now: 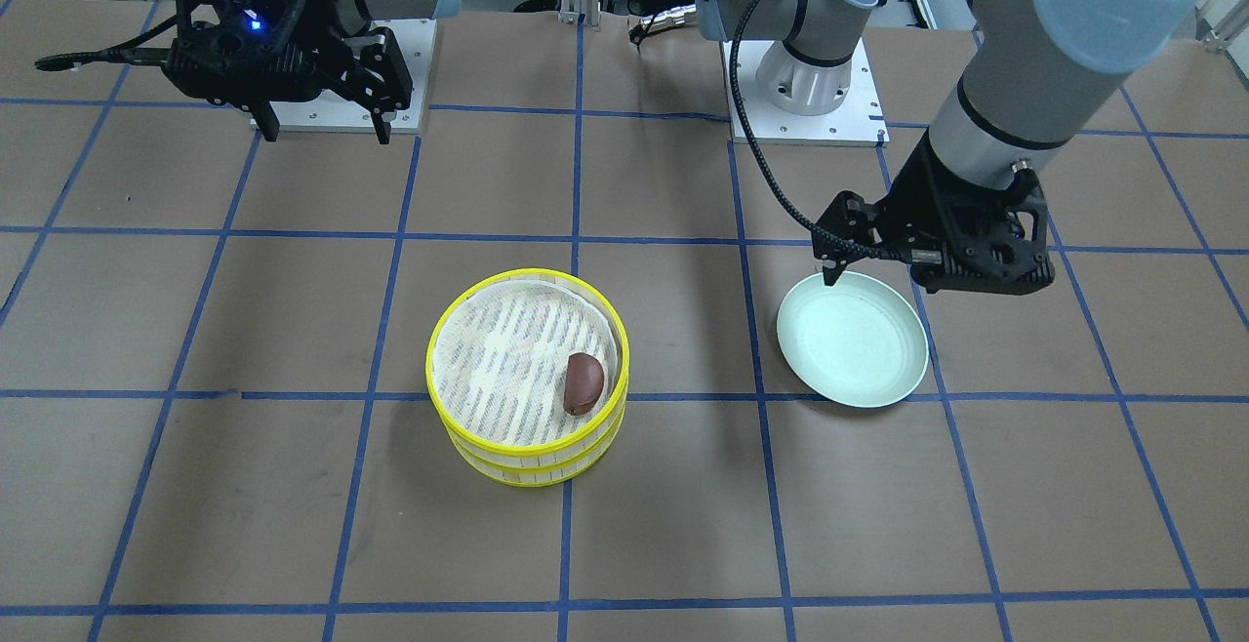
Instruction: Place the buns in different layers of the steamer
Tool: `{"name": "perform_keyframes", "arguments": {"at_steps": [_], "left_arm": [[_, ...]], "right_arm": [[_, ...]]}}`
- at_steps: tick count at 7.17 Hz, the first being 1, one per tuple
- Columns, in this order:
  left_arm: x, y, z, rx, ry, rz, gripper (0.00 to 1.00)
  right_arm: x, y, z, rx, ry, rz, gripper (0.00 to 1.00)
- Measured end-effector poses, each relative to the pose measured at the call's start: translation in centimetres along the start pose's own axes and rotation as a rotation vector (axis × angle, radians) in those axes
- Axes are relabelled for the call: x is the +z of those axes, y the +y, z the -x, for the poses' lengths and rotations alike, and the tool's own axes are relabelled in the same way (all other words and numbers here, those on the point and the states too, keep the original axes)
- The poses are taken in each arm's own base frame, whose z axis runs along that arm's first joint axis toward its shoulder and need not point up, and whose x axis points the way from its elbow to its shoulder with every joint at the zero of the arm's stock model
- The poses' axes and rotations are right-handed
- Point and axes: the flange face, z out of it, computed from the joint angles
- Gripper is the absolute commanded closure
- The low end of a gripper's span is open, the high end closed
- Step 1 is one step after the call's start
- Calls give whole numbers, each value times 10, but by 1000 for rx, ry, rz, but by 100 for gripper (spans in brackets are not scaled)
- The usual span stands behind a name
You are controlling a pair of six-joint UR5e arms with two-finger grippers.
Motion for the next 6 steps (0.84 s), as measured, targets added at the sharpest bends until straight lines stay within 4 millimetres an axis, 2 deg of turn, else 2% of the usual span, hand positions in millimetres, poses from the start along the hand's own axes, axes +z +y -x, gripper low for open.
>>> {"name": "perform_keyframes", "arguments": {"at_steps": [2,3,6], "left_arm": [[-38,37,0,9,-39,2,0],[-50,51,-2,9,-43,-9,0],[-61,64,-5,7,-34,-26,0]], "right_arm": [[0,0,0,0,0,-2,0],[0,0,0,0,0,-3,0],[0,0,0,0,-1,-4,0]]}}
